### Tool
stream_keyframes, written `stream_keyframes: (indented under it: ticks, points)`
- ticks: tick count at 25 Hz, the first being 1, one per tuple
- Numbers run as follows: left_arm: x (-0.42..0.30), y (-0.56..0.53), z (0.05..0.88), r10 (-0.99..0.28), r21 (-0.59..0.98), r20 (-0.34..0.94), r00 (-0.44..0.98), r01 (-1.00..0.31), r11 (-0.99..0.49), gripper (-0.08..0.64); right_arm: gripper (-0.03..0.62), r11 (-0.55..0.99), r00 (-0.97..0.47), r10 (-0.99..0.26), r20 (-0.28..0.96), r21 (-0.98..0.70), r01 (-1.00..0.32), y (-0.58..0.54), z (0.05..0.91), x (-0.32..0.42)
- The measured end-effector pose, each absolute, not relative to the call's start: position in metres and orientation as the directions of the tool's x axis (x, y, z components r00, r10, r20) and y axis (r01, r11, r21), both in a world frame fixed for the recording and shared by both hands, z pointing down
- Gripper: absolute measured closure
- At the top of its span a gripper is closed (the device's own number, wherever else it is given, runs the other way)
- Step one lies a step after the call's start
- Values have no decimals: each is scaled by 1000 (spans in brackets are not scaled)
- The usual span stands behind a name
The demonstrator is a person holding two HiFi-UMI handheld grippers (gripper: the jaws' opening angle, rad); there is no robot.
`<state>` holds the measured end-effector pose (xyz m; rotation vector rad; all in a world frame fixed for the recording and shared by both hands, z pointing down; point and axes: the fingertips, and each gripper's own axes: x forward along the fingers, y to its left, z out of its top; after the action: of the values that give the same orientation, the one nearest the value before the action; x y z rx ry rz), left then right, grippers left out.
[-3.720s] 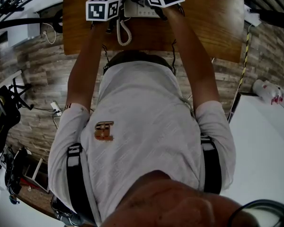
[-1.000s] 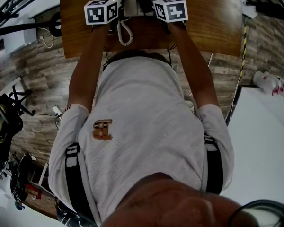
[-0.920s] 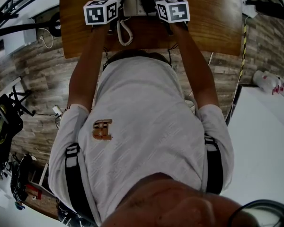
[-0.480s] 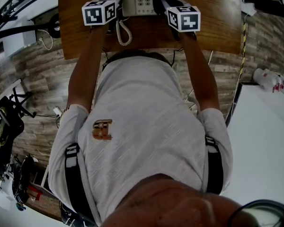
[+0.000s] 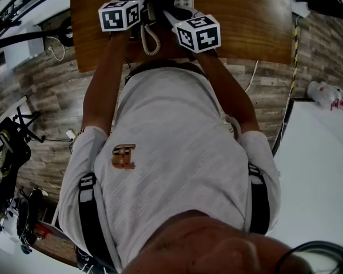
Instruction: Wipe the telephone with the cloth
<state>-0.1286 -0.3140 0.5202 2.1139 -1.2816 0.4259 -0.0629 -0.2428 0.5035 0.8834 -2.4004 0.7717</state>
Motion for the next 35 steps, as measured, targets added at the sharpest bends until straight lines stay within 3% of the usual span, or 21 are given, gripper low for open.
stream_keyframes:
  ticks: [7, 21, 35]
  points:
    - [-129, -313, 520, -674, 338, 565, 475, -879, -336, 462, 532, 606, -634, -446, 632, -307, -733, -249, 531, -56]
    - [-129, -315, 522, -678, 328, 564, 471, -882, -340, 462, 532, 507, -492, -507, 707, -217, -834, -269, 559, 25]
    - [-130, -312, 520, -675, 303, 579, 457, -889, -342, 462, 532, 478, -475, -573, 667, -199, -856, -276, 527, 68]
